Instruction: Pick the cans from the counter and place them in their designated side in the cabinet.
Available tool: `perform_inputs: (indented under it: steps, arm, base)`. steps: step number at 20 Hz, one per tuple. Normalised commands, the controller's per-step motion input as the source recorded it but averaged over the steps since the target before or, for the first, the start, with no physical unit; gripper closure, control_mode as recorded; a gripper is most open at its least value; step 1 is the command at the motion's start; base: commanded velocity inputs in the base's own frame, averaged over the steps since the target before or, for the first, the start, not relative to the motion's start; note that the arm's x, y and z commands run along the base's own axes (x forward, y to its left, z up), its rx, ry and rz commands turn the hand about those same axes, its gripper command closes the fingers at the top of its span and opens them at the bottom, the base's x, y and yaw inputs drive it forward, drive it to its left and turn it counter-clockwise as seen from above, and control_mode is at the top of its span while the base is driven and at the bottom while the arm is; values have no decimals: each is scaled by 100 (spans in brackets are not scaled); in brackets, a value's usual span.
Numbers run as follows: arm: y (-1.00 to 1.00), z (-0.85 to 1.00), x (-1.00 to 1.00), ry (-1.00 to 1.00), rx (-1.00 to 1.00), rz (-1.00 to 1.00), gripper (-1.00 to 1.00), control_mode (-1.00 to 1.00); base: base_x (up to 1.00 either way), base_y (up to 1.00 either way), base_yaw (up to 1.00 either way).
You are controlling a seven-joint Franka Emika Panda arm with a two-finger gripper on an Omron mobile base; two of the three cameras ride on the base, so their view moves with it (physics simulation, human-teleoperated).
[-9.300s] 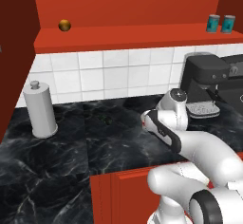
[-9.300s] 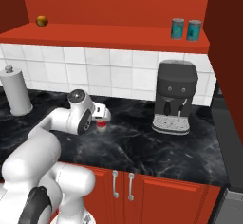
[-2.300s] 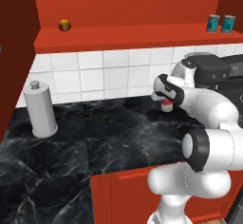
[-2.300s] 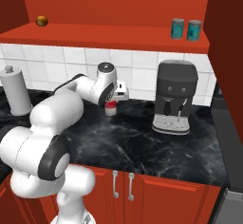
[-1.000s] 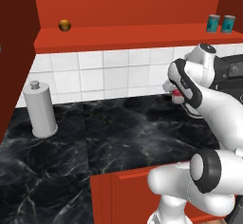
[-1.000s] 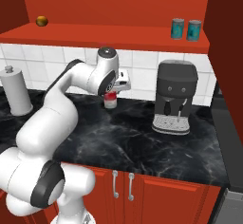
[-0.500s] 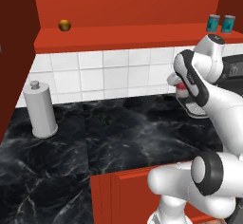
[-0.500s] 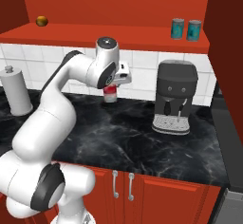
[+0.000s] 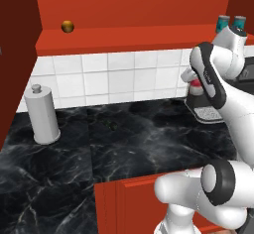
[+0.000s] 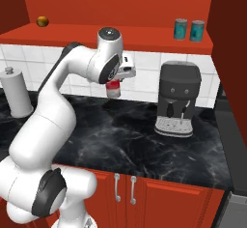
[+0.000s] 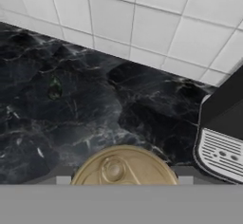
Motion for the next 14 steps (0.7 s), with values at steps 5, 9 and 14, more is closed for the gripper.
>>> perform_inputs:
  steps: [5, 9, 14]
  arm:
    - [-5, 32, -16, -7, -2, 0, 100, -100]
    - [-5, 30, -17, -9, -2, 0, 100, -100]
    - [-3, 27, -15, -9, -3, 0, 100, -100]
  base:
    - [0, 0, 0]
    - [0, 0, 0]
    - [0, 0, 0]
